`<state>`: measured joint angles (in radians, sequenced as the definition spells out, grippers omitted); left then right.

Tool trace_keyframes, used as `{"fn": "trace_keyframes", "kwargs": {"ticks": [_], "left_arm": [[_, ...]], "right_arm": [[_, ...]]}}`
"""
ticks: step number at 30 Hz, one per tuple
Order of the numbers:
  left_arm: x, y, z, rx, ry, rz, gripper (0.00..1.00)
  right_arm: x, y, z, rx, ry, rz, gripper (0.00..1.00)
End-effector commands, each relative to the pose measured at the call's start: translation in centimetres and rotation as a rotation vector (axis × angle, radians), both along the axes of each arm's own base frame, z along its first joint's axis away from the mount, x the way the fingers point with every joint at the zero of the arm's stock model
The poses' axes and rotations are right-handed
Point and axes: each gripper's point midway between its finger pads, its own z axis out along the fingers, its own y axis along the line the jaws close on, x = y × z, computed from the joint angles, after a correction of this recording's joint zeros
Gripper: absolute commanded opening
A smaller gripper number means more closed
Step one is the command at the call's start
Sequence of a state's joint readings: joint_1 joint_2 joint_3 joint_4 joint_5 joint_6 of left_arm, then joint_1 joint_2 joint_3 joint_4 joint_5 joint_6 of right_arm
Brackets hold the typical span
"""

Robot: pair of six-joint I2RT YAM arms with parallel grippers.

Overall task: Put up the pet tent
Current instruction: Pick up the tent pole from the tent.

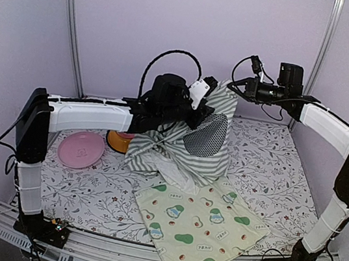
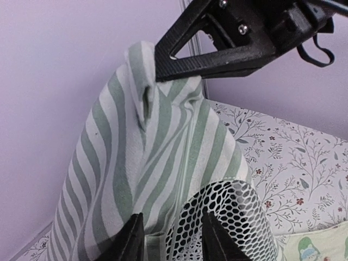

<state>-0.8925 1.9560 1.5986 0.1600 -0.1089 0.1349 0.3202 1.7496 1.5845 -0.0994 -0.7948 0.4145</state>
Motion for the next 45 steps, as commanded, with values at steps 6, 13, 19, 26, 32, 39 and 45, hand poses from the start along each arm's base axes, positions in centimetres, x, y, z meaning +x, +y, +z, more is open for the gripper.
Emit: {"fn": "trace_keyframes", "kwargs": {"ticks": [6, 13, 19, 26, 32, 39, 45], "left_arm": [[2.2, -1.6, -0.1, 0.038, -0.045, 0.000, 0.37], [4.1, -2.1, -1.9, 0.070, -0.035, 0.038, 0.35], [4.9, -2.4, -3.4, 0.097, -0.029, 0.050, 0.34], [4.1, -1.7, -2.4, 0.070, -0.035, 0.048, 0.00], [1.4, -0.2, -1.1, 0.029, -0.033, -0.016, 0.00], [-0.5, 1.2, 0.5, -0.007, -0.026, -0.048, 0.00], [-0.6, 1.2, 0.6, -0.029, 0.023, -0.085, 0.00]], "right_arm": [[-1.4, 0.4, 2.6, 0.019, -0.048, 0.020, 0.00], [-1.6, 0.2, 2.9, 0.018, -0.050, 0.018, 0.00], [-1.7, 0.2, 2.9, 0.012, -0.049, 0.015, 0.00], [-0.6, -0.8, 2.1, -0.011, -0.044, -0.031, 0.00], [2.1, -3.7, 1.8, -0.002, -0.048, -0.116, 0.00], [3.9, -4.5, 1.7, 0.013, -0.074, -0.128, 0.00], [2.8, -4.1, 2.0, 0.043, -0.135, -0.084, 0.00]]}}
